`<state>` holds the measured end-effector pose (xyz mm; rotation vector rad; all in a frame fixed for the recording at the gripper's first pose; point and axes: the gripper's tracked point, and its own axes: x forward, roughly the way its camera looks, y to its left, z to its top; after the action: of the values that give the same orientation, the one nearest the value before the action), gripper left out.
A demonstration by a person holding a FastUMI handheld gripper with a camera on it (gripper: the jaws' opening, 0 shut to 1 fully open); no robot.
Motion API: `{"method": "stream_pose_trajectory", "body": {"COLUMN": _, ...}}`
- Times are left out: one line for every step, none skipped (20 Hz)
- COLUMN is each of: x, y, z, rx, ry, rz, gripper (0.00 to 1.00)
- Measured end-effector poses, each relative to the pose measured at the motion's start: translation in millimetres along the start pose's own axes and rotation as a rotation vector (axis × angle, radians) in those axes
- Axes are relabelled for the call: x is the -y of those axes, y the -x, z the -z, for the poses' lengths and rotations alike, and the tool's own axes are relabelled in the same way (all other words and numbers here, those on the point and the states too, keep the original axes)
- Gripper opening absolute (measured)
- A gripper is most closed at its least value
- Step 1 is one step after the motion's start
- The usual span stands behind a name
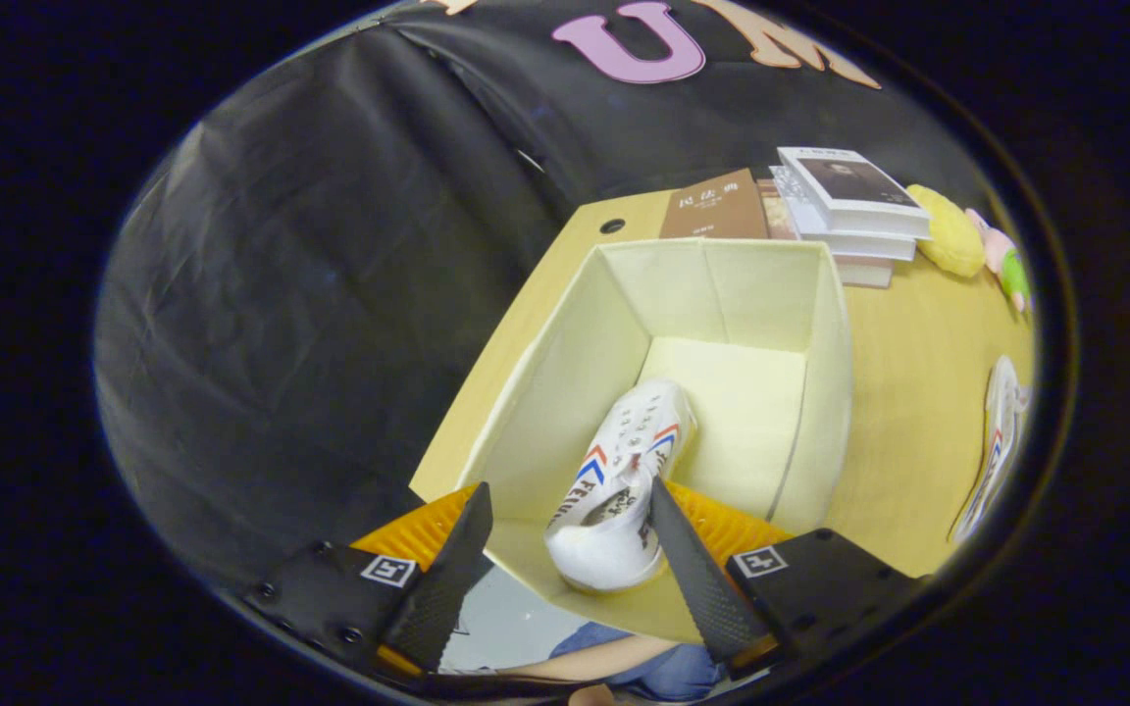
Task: Open the storage box then place both shoes into the box .Put the left shoe in first, then the right shoe, with the right side of both shoes facing outward in a uniform manner.
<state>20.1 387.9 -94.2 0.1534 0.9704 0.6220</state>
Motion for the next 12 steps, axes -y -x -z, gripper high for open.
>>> {"method": "stream_pose_trajectory", "body": {"x": 1.0, "y": 8.2, "z": -5.9, "rx": 0.029, "ry": -0.01, "rz": -0.015, "gripper": 1.0}}
{"method": "stream_pose_trajectory", "body": {"x": 4.4, "y": 18.1, "z": -9.8, "rx": 0.058, "ry": -0.02, "rz": -0.027, "gripper": 1.0}}
{"method": "stream_pose_trajectory", "body": {"x": 8.0, "y": 29.8, "z": -14.8, "rx": 0.091, "ry": -0.034, "rz": -0.035, "gripper": 1.0}}
{"method": "stream_pose_trajectory", "body": {"x": 11.3, "y": 42.5, "z": -19.2, "rx": 0.123, "ry": -0.05, "rz": -0.042, "gripper": 1.0}}
{"method": "stream_pose_trajectory", "body": {"x": 16.6, "y": 54.0, "z": -23.3, "rx": 0.149, "ry": -0.067, "rz": -0.048, "gripper": 1.0}}
{"method": "stream_pose_trajectory", "body": {"x": 22.6, "y": 65.1, "z": -25.4, "rx": 0.178, "ry": -0.084, "rz": -0.054, "gripper": 1.0}}
{"method": "stream_pose_trajectory", "body": {"x": 29.6, "y": 76.0, "z": -29.3, "rx": 0.211, "ry": -0.096, "rz": -0.053, "gripper": 1.0}}
{"method": "stream_pose_trajectory", "body": {"x": 38.2, "y": 88.3, "z": -28.8, "rx": 0.236, "ry": -0.108, "rz": -0.048, "gripper": 1.0}}
{"method": "stream_pose_trajectory", "body": {"x": 45.8, "y": 99.3, "z": -28.8, "rx": 0.262, "ry": -0.119, "rz": -0.049, "gripper": 1.0}}
{"method": "stream_pose_trajectory", "body": {"x": 54.7, "y": 108.7, "z": -26.9, "rx": 0.282, "ry": -0.131, "rz": -0.044, "gripper": 1.0}}
{"method": "stream_pose_trajectory", "body": {"x": 65.9, "y": 117.7, "z": -25.7, "rx": 0.305, "ry": -0.14, "rz": -0.036, "gripper": 1.0}}
{"method": "stream_pose_trajectory", "body": {"x": 80.4, "y": 126.3, "z": -23.2, "rx": 0.326, "ry": -0.145, "rz": -0.014, "gripper": 1.0}}
